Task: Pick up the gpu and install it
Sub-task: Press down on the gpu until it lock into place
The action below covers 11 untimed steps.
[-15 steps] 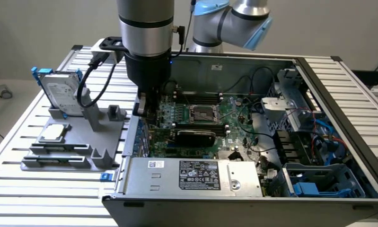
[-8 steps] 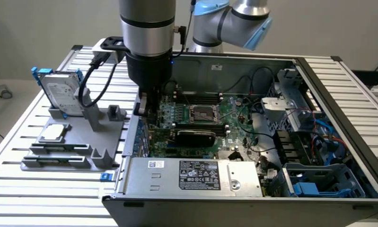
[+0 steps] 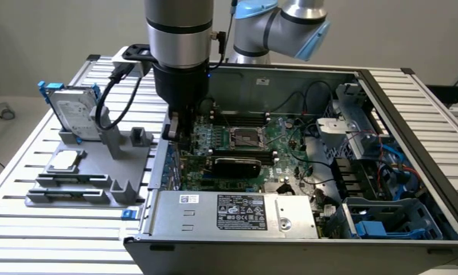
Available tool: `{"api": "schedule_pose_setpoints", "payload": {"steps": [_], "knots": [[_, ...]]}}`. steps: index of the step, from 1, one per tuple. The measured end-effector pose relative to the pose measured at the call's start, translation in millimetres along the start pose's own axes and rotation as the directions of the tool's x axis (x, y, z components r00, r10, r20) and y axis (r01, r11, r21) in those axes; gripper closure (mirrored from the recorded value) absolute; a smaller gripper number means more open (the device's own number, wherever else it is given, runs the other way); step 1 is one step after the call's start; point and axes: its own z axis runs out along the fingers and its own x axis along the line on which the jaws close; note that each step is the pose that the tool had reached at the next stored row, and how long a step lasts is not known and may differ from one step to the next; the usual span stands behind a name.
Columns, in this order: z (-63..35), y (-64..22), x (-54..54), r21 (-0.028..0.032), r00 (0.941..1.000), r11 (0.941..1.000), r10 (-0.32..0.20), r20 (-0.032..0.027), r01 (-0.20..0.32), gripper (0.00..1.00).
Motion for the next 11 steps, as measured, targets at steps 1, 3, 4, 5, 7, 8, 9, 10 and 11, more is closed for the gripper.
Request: {"api": "schedule_pose_setpoints", "payload": {"steps": [1,3,4,5,7,8,9,10,11], "knots": [[0.0,-0.6,0.0,-0.0001,1.0,1.0,0.0,-0.0001,0.0,0.89],[-0.1,-1.4,0.2,-0.0004,1.0,1.0,0.0,-0.0002,0.0,0.89],[-0.1,-1.4,0.4,-0.0004,1.0,1.0,0.0,-0.0001,0.0,0.89],[0.1,-1.4,0.4,-0.0004,1.0,1.0,0.0,-0.0001,0.0,0.89],[0.7,-1.5,0.6,-0.0004,1.0,1.0,0.0,-0.0001,0.0,0.89],[1.2,-1.5,0.6,-0.0004,1.0,1.0,0.0,0.0,0.0,0.89],[1.7,-1.5,0.6,-0.0004,1.0,1.0,0.0,-0.0001,0.0,0.89],[2.1,-1.3,0.6,-0.0004,1.0,1.0,0.0,-0.0001,0.0,0.89],[2.4,-1.0,0.7,-0.0007,1.0,1.0,0.001,-0.0003,-0.001,0.89]]}}
